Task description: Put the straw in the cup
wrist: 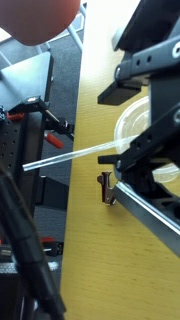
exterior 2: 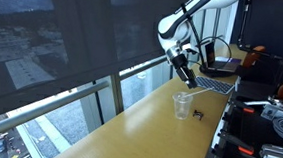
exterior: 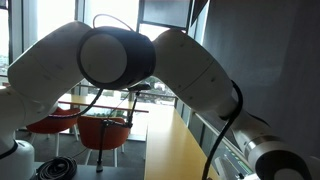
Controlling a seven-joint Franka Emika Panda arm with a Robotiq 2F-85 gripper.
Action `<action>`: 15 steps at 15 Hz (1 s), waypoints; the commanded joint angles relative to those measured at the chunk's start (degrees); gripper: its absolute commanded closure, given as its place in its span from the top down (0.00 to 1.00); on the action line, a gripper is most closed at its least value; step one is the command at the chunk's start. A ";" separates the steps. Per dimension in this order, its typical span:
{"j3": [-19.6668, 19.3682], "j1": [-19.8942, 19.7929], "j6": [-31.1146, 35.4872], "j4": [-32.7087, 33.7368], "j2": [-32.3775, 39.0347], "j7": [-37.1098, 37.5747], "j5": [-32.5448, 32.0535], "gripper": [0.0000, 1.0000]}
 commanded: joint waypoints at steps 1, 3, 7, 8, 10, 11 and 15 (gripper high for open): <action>0.50 -0.22 -2.35 3.51 0.87 0.87 -0.27 0.86; 0.52 0.28 -1.47 2.08 -0.72 0.90 -0.69 0.99; -0.41 1.36 1.69 -6.65 -6.95 -1.41 -5.16 1.00; -0.72 1.60 3.21 -9.34 -9.05 -3.60 -8.46 1.00; -0.48 1.35 6.06 -12.78 -12.21 -7.68 -13.86 1.00; -0.23 0.80 6.10 -13.07 -13.43 -10.40 -16.02 1.00; 0.67 -0.06 16.41 -21.95 -21.07 -16.97 -20.65 1.00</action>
